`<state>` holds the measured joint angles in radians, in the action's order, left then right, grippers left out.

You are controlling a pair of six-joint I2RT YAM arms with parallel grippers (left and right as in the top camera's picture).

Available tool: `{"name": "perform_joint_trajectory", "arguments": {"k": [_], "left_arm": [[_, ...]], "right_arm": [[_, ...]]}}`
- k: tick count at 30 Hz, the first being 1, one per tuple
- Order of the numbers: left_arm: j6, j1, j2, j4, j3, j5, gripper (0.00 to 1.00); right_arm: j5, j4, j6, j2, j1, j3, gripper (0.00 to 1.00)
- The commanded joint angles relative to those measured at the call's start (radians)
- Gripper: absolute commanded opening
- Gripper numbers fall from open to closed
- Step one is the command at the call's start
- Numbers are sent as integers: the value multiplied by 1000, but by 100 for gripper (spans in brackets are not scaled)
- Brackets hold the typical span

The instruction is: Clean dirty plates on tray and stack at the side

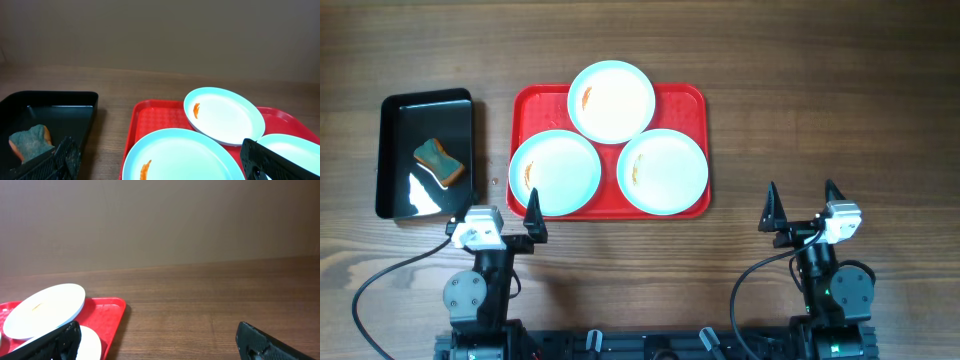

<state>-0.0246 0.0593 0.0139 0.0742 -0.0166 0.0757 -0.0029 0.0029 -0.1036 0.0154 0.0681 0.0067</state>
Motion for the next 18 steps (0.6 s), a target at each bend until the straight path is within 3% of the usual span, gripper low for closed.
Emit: {"name": "perform_joint_trajectory", "arguments": {"k": [1, 11, 13, 18], "left_arm": [[-10, 3, -9, -3, 11, -6, 100], [-12, 3, -9, -4, 11, 8, 100], [-59, 3, -9, -16, 11, 94, 100], [-304, 3, -9, -34, 11, 516, 100]], "right_arm": [[-8, 3, -8, -5, -4, -2, 100], [-8, 2, -8, -5, -4, -2, 100], [-8, 2, -8, -5, -4, -2, 100], [-8, 2, -8, -5, -4, -2, 100]]}}
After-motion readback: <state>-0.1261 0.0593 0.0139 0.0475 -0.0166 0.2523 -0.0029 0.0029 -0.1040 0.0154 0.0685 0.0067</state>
